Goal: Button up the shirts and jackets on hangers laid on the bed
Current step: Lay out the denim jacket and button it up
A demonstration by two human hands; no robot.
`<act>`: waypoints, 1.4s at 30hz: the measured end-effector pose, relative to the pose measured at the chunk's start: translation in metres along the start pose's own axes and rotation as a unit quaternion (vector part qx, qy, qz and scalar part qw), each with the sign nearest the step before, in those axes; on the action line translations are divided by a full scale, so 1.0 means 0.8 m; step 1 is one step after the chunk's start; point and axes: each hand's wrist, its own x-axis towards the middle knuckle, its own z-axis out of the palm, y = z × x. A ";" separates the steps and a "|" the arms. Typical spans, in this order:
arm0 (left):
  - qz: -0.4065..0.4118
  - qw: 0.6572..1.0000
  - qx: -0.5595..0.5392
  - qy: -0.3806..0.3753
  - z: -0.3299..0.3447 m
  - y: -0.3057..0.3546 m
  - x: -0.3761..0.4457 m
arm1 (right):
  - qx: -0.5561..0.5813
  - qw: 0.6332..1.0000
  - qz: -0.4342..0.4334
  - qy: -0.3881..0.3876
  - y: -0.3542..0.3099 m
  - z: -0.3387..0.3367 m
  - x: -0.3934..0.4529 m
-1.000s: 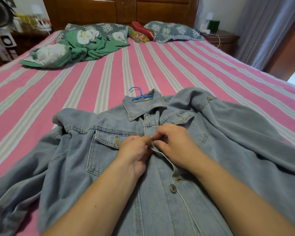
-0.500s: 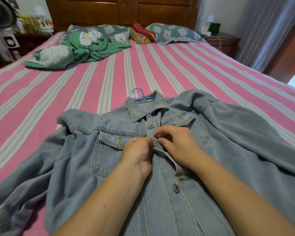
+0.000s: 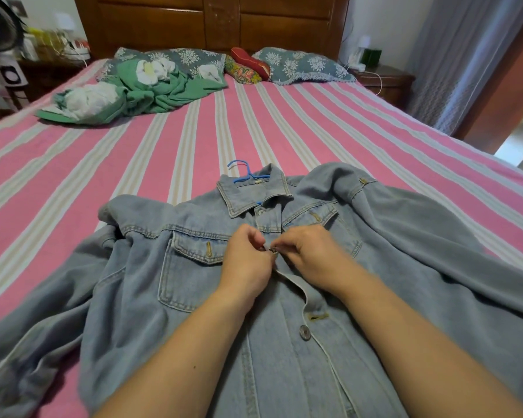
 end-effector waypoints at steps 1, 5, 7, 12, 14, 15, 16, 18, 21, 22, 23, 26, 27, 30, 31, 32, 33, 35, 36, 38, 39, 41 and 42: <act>0.039 0.997 0.067 0.003 0.001 -0.005 0.003 | -0.012 1.000 0.009 -0.004 -0.002 0.002 0.000; 0.052 0.980 0.187 0.047 0.004 -0.009 0.005 | -0.038 0.998 0.045 -0.016 -0.004 0.005 0.001; 0.016 0.979 0.198 0.048 0.003 -0.005 0.005 | -0.031 0.998 0.054 -0.033 -0.009 0.006 -0.005; 0.074 0.954 0.262 -0.123 -0.072 0.043 0.008 | -0.075 0.991 0.079 -0.083 -0.022 0.006 -0.010; 0.162 0.912 0.359 -0.117 -0.134 0.053 0.008 | -0.130 0.979 0.080 -0.137 -0.036 0.000 -0.007; 0.184 0.888 0.405 -0.119 -0.164 0.051 0.009 | -0.172 0.969 0.077 -0.160 -0.045 -0.005 -0.004; 0.190 0.875 0.427 -0.124 -0.189 0.045 0.010 | -0.218 0.960 0.069 -0.162 -0.057 -0.010 0.001; 0.167 0.890 0.408 -0.121 -0.220 0.024 0.012 | -0.228 0.967 0.041 -0.110 -0.087 -0.014 0.014; 0.129 0.940 0.308 -0.069 -0.224 -0.014 0.006 | -0.080 0.991 0.026 -0.107 -0.133 0.011 0.040; 0.134 0.947 0.288 -0.050 -0.221 -0.028 0.005 | -0.061 0.991 0.028 -0.117 -0.143 0.029 0.046; 0.144 0.946 0.288 -0.039 -0.218 -0.039 0.004 | -0.071 0.990 0.032 -0.116 -0.148 0.048 0.050; 0.138 0.942 0.304 -0.032 -0.216 -0.048 0.013 | -0.081 0.993 0.062 -0.054 -0.137 0.078 0.063; 0.132 0.940 0.313 -0.038 -0.217 -0.048 0.015 | -0.053 0.994 0.087 -0.043 -0.130 0.081 0.069; 0.165 0.912 0.371 -0.059 -0.213 -0.040 0.012 | 0.120 0.975 0.181 -0.034 -0.105 0.078 0.082; 0.180 0.899 0.396 -0.059 -0.211 -0.037 0.009 | 0.197 0.960 0.195 -0.045 -0.098 0.076 0.082; 0.189 0.885 0.420 -0.060 -0.208 -0.032 0.006 | 0.251 0.946 0.193 -0.067 -0.095 0.072 0.082; 0.190 0.875 0.441 -0.062 -0.205 -0.027 0.003 | 0.268 0.942 0.180 -0.094 -0.096 0.068 0.079; 0.181 0.862 0.469 -0.062 -0.200 -0.020 0.001 | 0.229 0.960 0.134 -0.092 -0.098 0.069 0.080; 0.174 0.862 0.472 -0.061 -0.199 -0.017 0.001 | 0.199 0.971 0.119 -0.067 -0.099 0.071 0.083; 0.149 0.879 0.450 -0.058 -0.202 -0.014 0.002 | 0.173 0.977 0.112 -0.047 -0.104 0.073 0.085; 0.146 0.887 0.433 -0.063 -0.205 -0.009 0.005 | 0.173 0.977 0.115 -0.052 -0.105 0.072 0.086; 0.170 0.890 0.416 -0.072 -0.211 0.006 0.018 | 0.185 0.971 0.138 -0.068 -0.105 0.067 0.087; 0.191 0.887 0.413 -0.086 -0.211 0.014 0.026 | 0.193 0.968 0.144 -0.071 -0.104 0.066 0.086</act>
